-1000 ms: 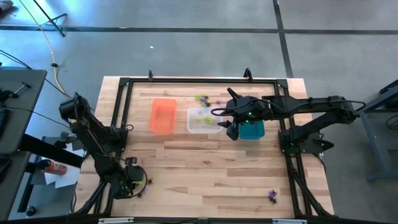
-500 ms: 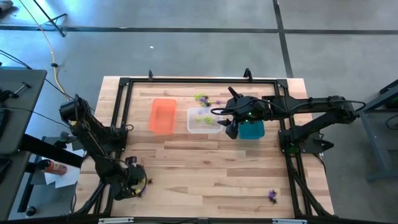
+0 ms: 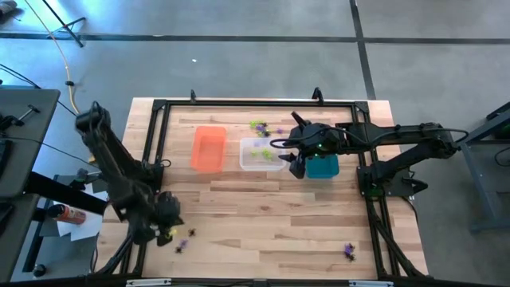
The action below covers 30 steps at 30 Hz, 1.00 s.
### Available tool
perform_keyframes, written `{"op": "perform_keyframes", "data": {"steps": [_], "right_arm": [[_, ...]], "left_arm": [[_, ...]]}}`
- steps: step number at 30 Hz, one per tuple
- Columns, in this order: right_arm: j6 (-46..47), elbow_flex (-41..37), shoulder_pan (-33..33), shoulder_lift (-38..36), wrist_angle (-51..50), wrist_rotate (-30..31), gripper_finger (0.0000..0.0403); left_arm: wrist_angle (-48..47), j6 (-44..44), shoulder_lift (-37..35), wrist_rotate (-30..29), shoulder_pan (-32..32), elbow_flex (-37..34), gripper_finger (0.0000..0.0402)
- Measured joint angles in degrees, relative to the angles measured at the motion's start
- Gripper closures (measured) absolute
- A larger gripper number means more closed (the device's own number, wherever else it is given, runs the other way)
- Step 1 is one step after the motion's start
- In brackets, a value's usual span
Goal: Sort Halloween decoration
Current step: Put the green spider toy into the transparent bin
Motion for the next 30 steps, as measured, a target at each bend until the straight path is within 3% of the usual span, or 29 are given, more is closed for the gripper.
{"op": "perform_keyframes", "data": {"steps": [5, 8, 10, 13, 17, 21, 24, 30], "right_arm": [[-1.56, -0.02, 0.00, 0.00, 0.64, -3.52, 0.0183], [-2.40, -0.02, 0.00, 0.00, 2.93, -5.43, 0.0183], [-3.05, -0.02, 0.00, 0.00, 5.76, -6.42, 0.0183], [-4.30, -0.02, 0.00, 0.00, 10.37, -7.60, 0.0183], [-5.93, -0.02, 0.00, 0.00, 14.33, -7.71, 0.0183], [-6.47, -0.02, 0.00, 0.00, 14.86, -7.72, 0.0183], [-6.47, -0.02, 0.00, 0.00, 14.90, -7.71, 0.0183], [-6.47, -0.02, 0.00, 0.00, 14.77, -7.71, 0.0183]], "left_arm": [[2.16, 7.57, -8.46, -15.10, 10.91, 2.51, 0.0401], [11.27, 20.97, -11.18, -15.93, 21.18, 2.55, 0.0401], [20.51, 32.95, -11.83, -13.16, 28.28, 2.55, 0.0401], [34.85, 49.68, -11.31, -3.09, 39.08, 2.55, 0.0401], [46.45, 61.08, -9.28, 9.06, 51.58, 2.59, 0.0401], [52.98, 63.18, -6.73, 15.88, 58.96, 2.57, 0.0401], [56.90, 62.91, -4.59, 20.18, 60.73, 2.57, 0.0401], [58.91, 62.49, -0.66, 21.40, 60.84, 2.57, 0.0401]]}}
